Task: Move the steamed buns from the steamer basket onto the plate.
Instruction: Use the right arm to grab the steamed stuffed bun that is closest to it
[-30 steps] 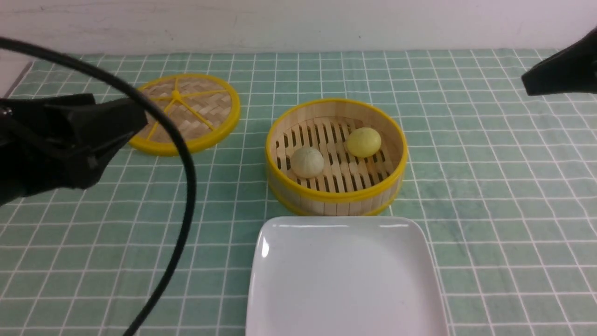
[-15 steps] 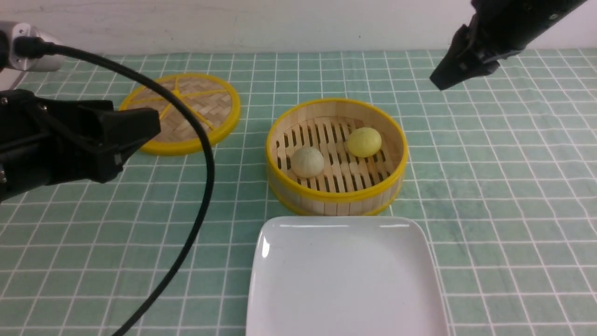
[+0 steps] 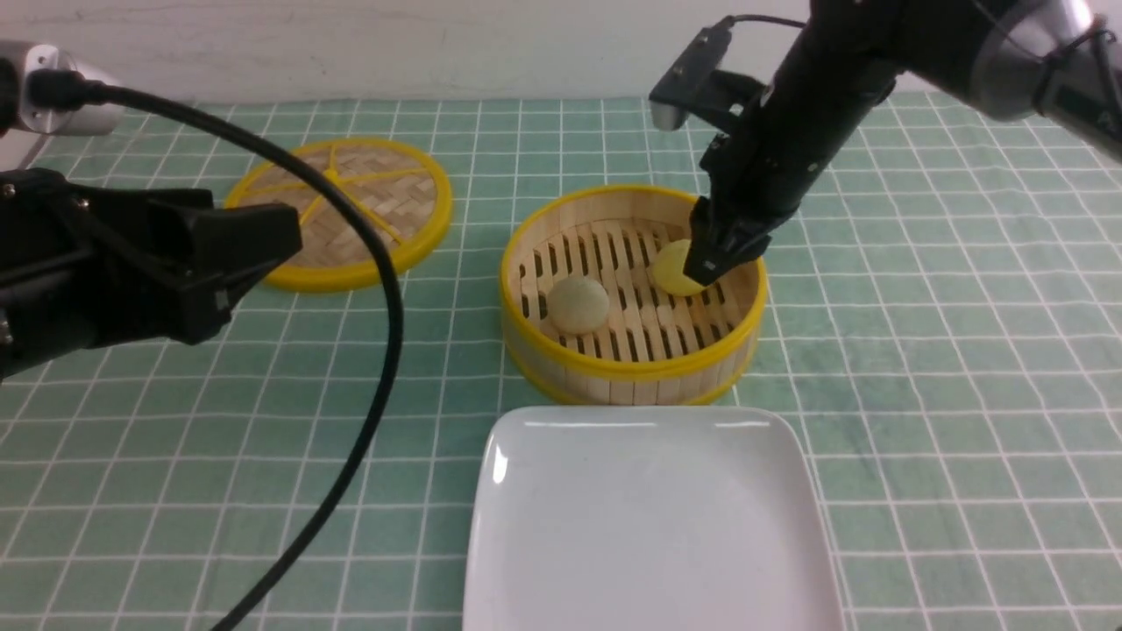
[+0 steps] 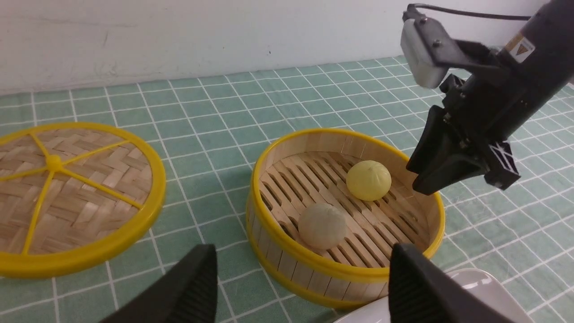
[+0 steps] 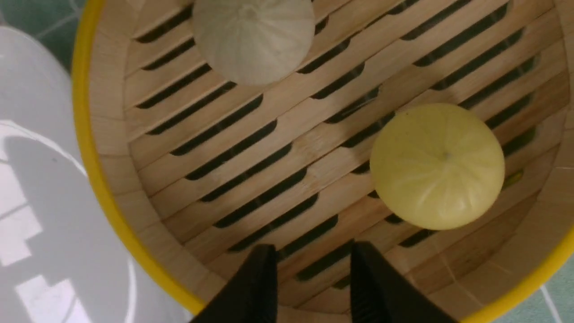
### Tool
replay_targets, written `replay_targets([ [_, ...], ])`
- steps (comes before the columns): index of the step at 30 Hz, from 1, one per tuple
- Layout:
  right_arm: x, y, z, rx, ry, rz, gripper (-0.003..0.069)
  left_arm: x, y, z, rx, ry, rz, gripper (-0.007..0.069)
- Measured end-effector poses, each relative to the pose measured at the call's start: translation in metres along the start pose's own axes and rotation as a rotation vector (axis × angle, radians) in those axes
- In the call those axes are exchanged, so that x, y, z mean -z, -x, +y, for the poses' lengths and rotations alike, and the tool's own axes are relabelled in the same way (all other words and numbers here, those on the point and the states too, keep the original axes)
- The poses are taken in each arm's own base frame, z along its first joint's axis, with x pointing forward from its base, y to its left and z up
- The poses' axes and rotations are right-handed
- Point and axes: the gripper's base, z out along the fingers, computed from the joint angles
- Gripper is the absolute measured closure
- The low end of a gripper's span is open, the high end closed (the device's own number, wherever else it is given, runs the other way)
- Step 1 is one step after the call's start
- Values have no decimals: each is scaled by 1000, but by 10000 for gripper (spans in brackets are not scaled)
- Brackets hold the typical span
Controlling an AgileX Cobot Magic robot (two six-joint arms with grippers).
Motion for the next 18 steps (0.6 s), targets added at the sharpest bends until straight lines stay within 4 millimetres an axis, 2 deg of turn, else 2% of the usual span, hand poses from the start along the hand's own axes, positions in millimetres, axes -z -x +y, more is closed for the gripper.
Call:
replay_targets([
  [2, -3, 0, 0, 3, -6, 6, 369, 0, 0, 0, 0, -1, 0, 113],
  [4, -7, 1, -2, -27, -23, -2, 304, 0, 0, -1, 0, -7, 3, 113],
  [6, -8, 2, -4, -37, -43, -14, 268, 0, 0, -1, -1, -11, 5, 113],
  [7, -8, 3, -6, -46, -67, -29, 217, 0, -1, -1, 0, -15, 6, 113],
  [10, -7, 6, -10, -41, -101, -54, 164, 0, -1, -2, -1, -19, 8, 113],
  [15, -13, 5, -14, -33, -131, -51, 165, 0, -1, -2, -1, -24, 10, 113],
  [18, -28, 3, -19, -26, -149, -38, 182, 0, -1, -3, -1, -30, 13, 113],
])
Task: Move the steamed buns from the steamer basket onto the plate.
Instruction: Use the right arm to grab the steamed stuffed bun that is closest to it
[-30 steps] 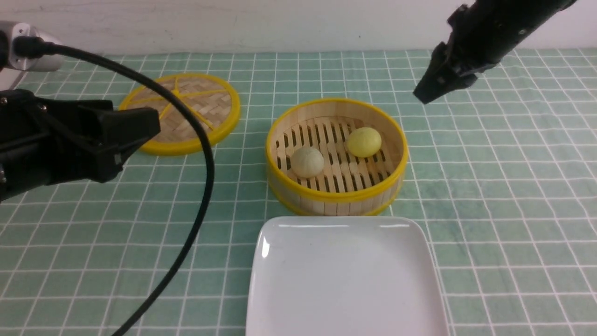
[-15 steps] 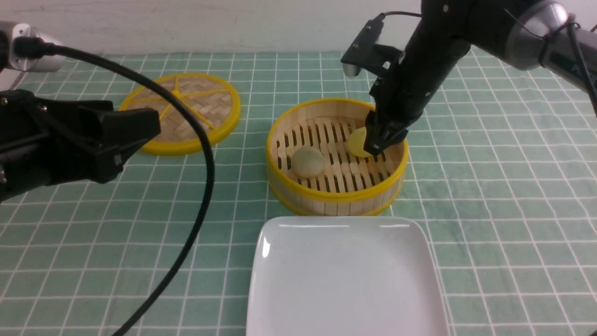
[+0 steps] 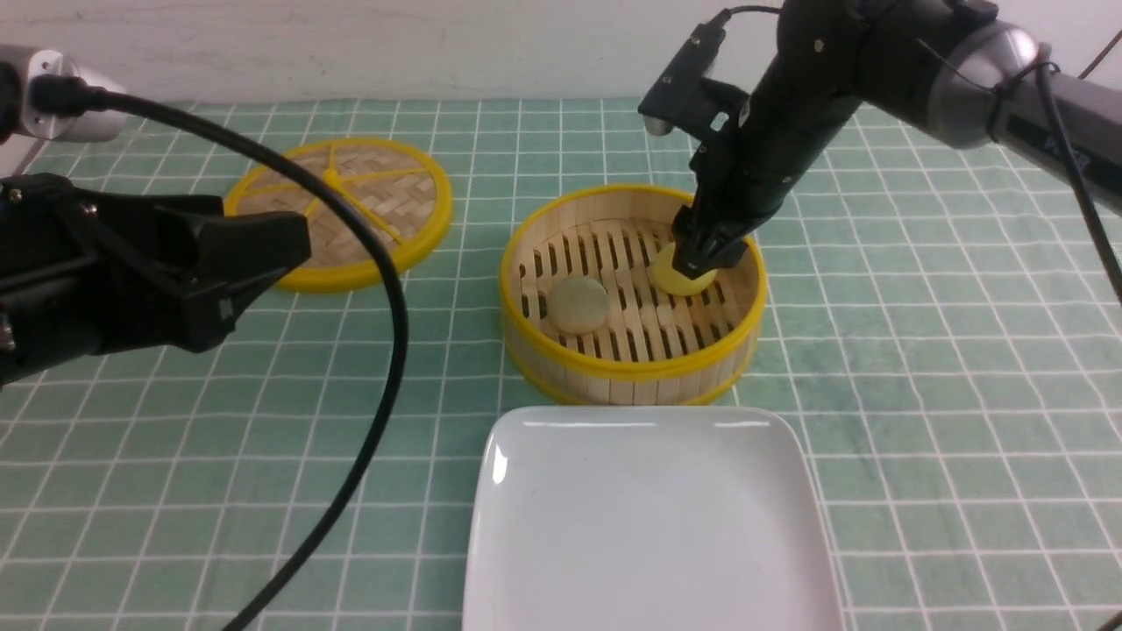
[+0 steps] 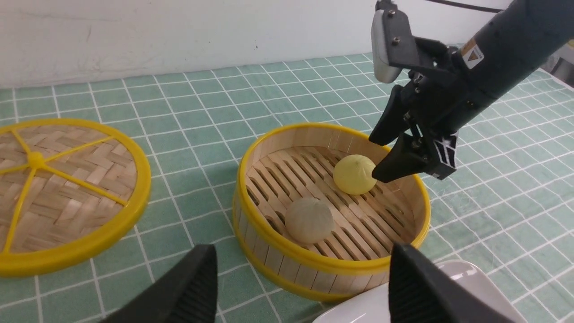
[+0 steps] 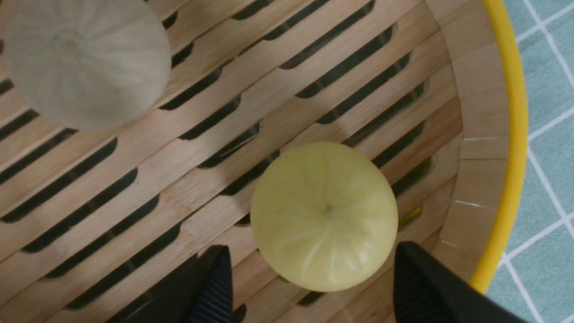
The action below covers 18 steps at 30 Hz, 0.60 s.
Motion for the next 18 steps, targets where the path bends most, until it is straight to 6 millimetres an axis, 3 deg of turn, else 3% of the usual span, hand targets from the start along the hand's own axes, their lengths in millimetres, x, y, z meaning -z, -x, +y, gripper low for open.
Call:
replay_targets([
  [13, -26, -3, -2, -5, -11, -4, 197, 0, -1, -1, -1, -14, 7, 113],
  [18, -33, -5, -5, 12, -42, -4, 326, 0, -1, -2, 0, -21, 10, 113],
])
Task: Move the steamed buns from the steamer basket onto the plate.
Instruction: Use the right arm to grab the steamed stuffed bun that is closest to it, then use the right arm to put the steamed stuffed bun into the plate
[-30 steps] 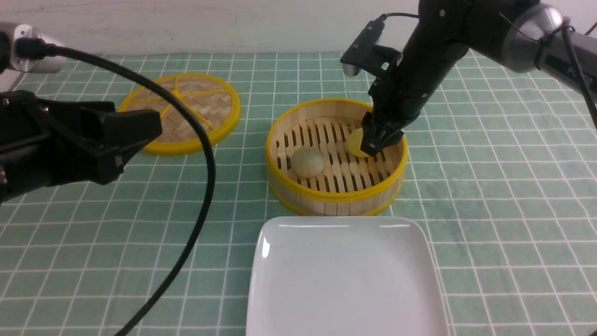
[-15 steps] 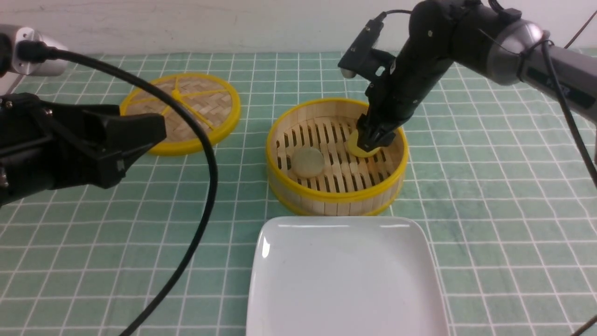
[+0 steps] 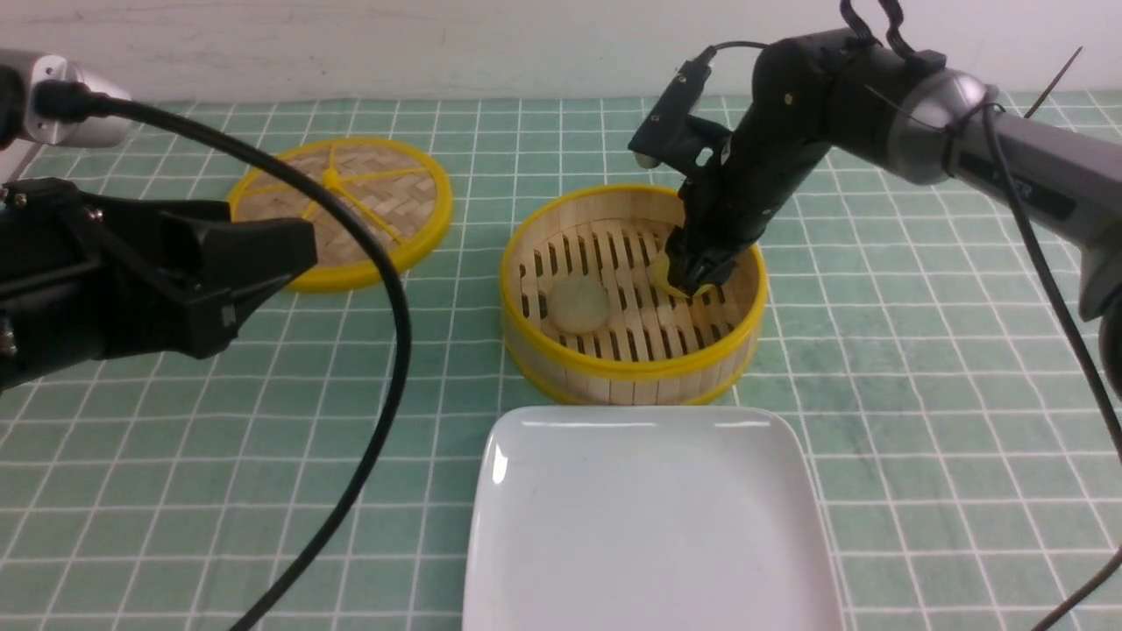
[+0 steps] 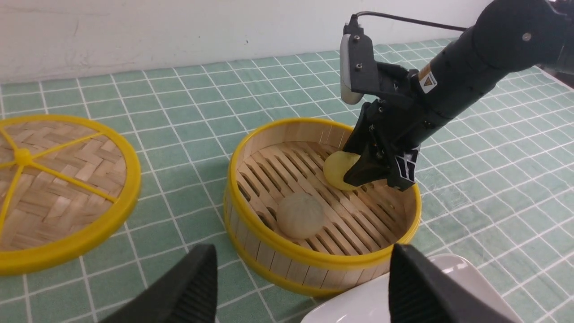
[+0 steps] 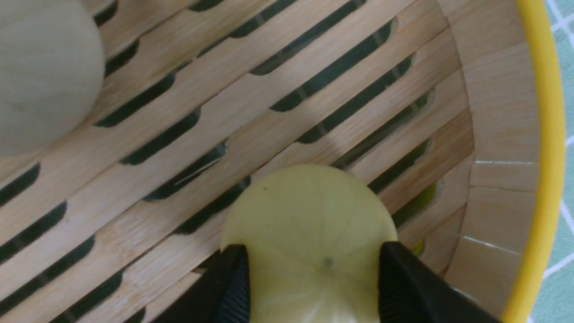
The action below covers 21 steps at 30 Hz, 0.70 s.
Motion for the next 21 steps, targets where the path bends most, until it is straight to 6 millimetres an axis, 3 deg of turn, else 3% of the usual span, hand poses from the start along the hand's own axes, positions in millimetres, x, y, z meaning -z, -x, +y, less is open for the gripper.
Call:
replay_targets([
  [3, 0, 1, -2, 6, -18, -12, 440, 0, 0, -1, 0, -10, 4, 113],
  [5, 1, 2, -3, 6, -28, -25, 598, 0, 0, -1, 0, -10, 4, 113],
  [8, 8, 5, -3, 1, -36, -36, 643, 0, 0, -1, 0, -10, 4, 113],
  [12, 42, 15, -2, 18, -73, -66, 643, 0, 0, -1, 0, -10, 4, 113],
  [13, 70, 22, -1, 25, -94, -104, 643, 0, 0, -1, 0, -10, 4, 113],
  [15, 88, 26, 1, 23, -105, -126, 643, 0, 0, -1, 0, -10, 4, 113],
  [17, 137, 30, 4, -15, -130, -180, 643, 0, 0, -1, 0, -10, 4, 113],
  [18, 141, 31, 4, -19, -130, -184, 643, 0, 0, -1, 0, -10, 4, 113],
  [20, 190, 27, 12, -70, -123, -205, 643, 0, 0, -1, 0, -10, 4, 113],
  [21, 199, 24, 15, -78, -106, -195, 643, 0, 0, -1, 0, -10, 4, 113],
])
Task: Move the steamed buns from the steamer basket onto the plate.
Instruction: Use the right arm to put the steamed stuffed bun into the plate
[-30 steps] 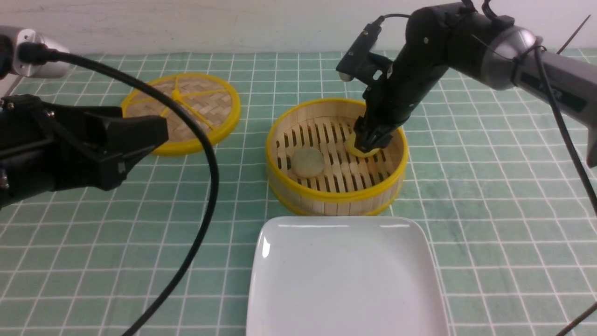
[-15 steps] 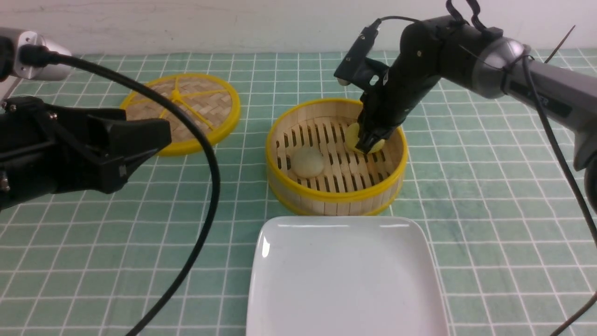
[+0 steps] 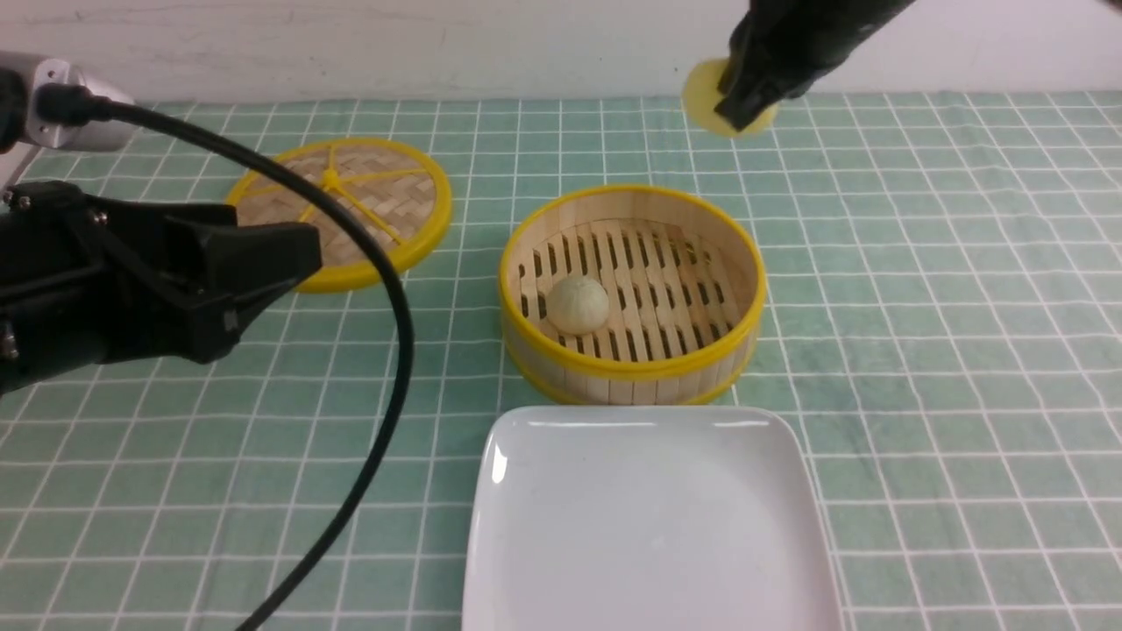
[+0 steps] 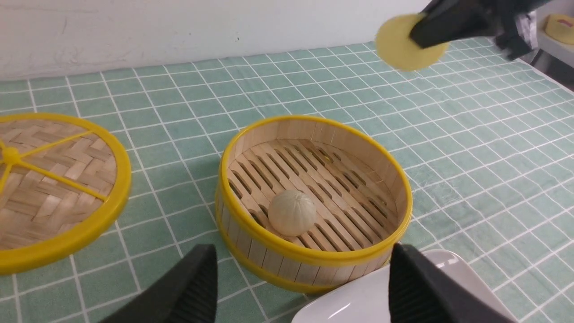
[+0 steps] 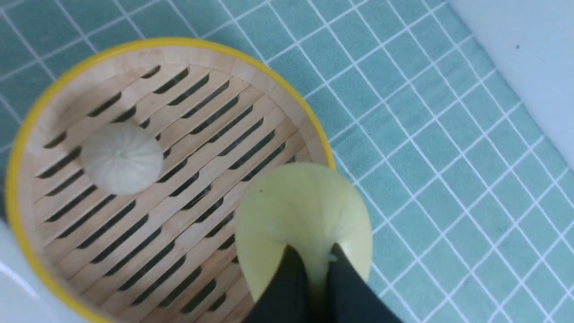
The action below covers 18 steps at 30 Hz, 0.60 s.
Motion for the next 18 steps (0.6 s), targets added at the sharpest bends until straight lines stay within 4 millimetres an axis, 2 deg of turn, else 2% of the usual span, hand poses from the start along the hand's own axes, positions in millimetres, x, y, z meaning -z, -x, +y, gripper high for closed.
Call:
replay_targets([
  [3, 37, -3, 11, -32, 84, 29, 643, 0, 0, 0, 3, -1, -2, 113],
  [6, 51, -2, 19, -72, 145, 20, 643, 0, 2, -1, 25, -7, -17, 113],
  [12, 49, -2, 34, -139, 206, 28, 643, 0, 3, -1, 55, -15, -37, 113],
  [18, 38, -25, 66, -130, 261, 151, 643, 0, 3, -1, 56, -15, -38, 113],
])
